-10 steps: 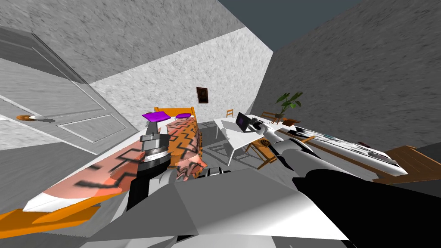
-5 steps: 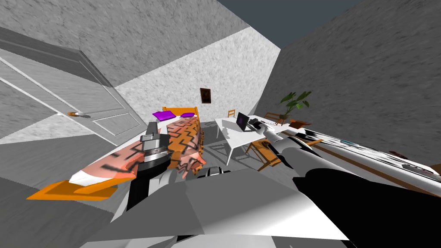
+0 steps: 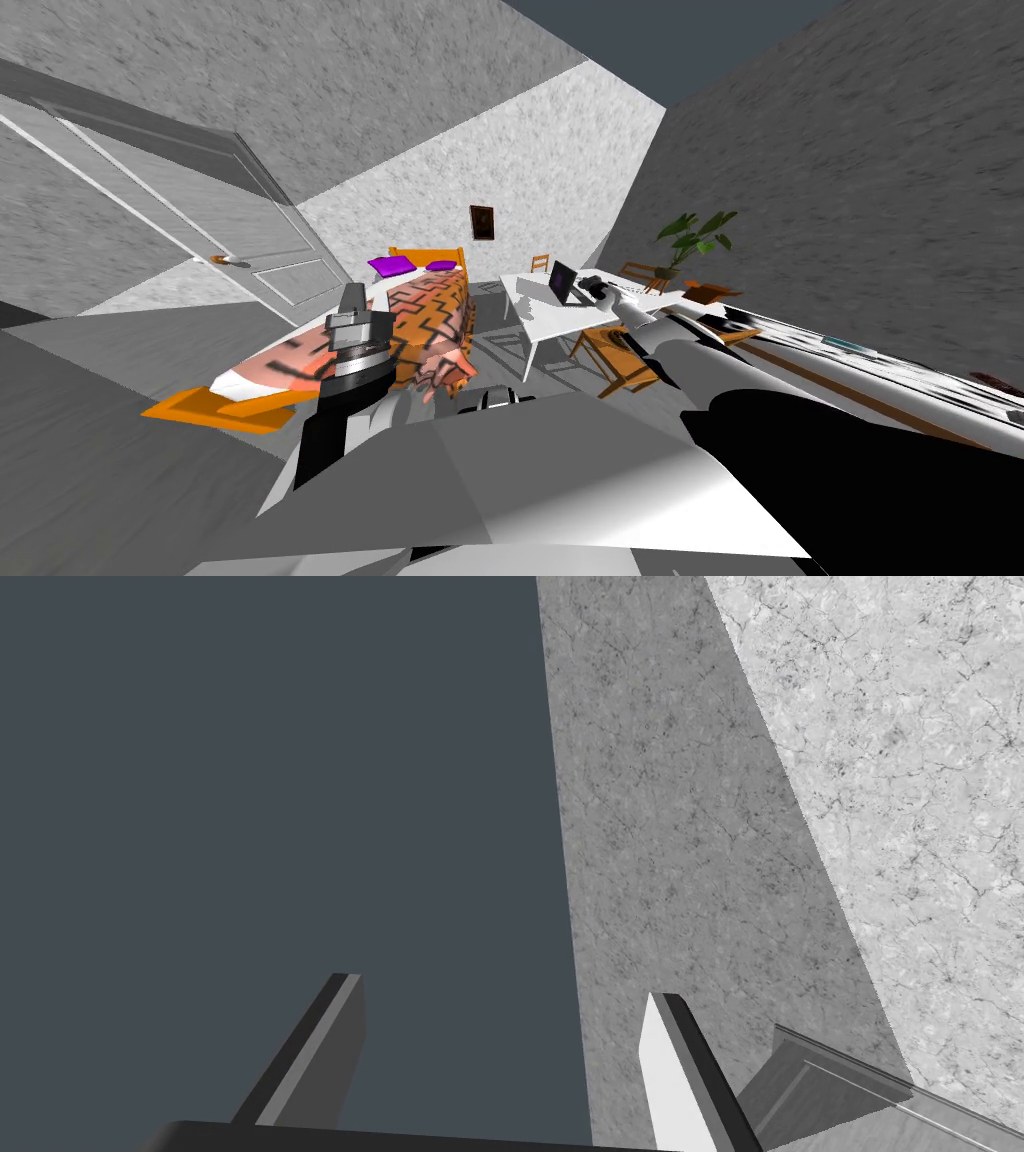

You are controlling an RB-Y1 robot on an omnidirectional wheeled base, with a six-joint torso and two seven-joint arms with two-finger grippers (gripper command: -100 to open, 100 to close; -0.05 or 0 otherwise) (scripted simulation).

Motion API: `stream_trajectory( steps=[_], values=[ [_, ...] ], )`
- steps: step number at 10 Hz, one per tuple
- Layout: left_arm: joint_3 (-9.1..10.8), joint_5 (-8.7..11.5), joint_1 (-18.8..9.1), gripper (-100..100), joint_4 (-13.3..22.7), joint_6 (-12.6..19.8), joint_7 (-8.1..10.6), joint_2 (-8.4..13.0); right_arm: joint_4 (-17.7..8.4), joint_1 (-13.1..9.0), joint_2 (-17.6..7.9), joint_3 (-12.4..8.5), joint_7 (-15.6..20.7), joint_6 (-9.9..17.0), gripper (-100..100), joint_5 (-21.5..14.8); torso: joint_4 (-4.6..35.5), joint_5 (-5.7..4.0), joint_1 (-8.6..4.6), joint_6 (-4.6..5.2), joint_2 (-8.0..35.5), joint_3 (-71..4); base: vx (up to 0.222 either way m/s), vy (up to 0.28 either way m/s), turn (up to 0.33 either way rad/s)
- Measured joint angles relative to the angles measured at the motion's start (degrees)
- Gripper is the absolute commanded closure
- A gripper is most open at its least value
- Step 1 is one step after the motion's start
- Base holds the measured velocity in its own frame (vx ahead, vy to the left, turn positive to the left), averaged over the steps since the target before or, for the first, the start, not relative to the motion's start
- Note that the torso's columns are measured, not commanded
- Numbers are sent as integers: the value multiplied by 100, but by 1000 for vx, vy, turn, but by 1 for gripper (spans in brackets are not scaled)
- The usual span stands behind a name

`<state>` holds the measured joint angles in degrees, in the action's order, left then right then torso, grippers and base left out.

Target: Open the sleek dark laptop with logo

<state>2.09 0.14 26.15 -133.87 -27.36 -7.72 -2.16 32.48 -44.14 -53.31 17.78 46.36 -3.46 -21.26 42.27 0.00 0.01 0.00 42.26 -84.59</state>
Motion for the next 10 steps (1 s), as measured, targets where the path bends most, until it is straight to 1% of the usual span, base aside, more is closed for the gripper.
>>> stream_trajectory(
  steps=[1, 2, 3, 4, 5, 6, 7, 8, 9, 10],
  values=[
    [0, 0, -1, 0, 0, 0, 0, 1, -112, -74, 4, 65, -156, 44, 100, 52, 3, -5, -22, -1, 11, 7, -95, -123, 109],
    [0, 0, 0, 0, 0, 0, 0, 0, -164, -112, 0, 110, -261, 68, 100, 81, 3, -3, -1, 3, 7, 5, -84, -74, 136],
    [0, 0, 0, 0, 0, 0, 0, 0, -149, -117, -36, 200, -419, 141, 100, 146, 1, 5, 16, -2, 1, 1, -92, -106, 211],
    [0, 0, 0, 0, 0, 0, 0, 0, -233, -181, -58, 303, -599, 201, 100, 216, 0, 3, 5, -3, 0, 0, -42, -55, 50],
    [0, 0, 1, 0, 0, 0, 0, 0, -245, -190, -59, 314, -639, 211, -100, 223, -3, 3, 12, 4, -12, -6, -11, -44, 12],
    [0, 0, 1, 0, 0, 0, 0, 0, 26, -36, -59, 386, -611, 307, -100, 214, -5, 1, 6, -1, -16, -10, -10, -46, 7],
    [0, 0, 2, 0, 0, 0, 0, 0, -114, -95, 14, 326, -517, 259, -100, 132, -12, -5, 5, -16, -14, -9, -17, -51, 13],
    [0, 0, 1, 0, 0, 0, 0, 0, 286, 131, -62, 484, -519, 377, -100, 181, -12, -7, 4, -20, -14, -9, -19, -36, 40],
    [0, 0, 1, 0, 0, 0, 0, 0, 85, 30, 84, 397, -414, 275, -100, 66, -5, 0, 7, -9, -11, -7, -4, -12, 15],
    [0, 0, 1, 0, 0, 0, 0, -1, -49, -26, 136, 365, -337, 175, -100, 23, -1, 3, 10, -1, -4, -3, -10, -31, 17]
  ],
)
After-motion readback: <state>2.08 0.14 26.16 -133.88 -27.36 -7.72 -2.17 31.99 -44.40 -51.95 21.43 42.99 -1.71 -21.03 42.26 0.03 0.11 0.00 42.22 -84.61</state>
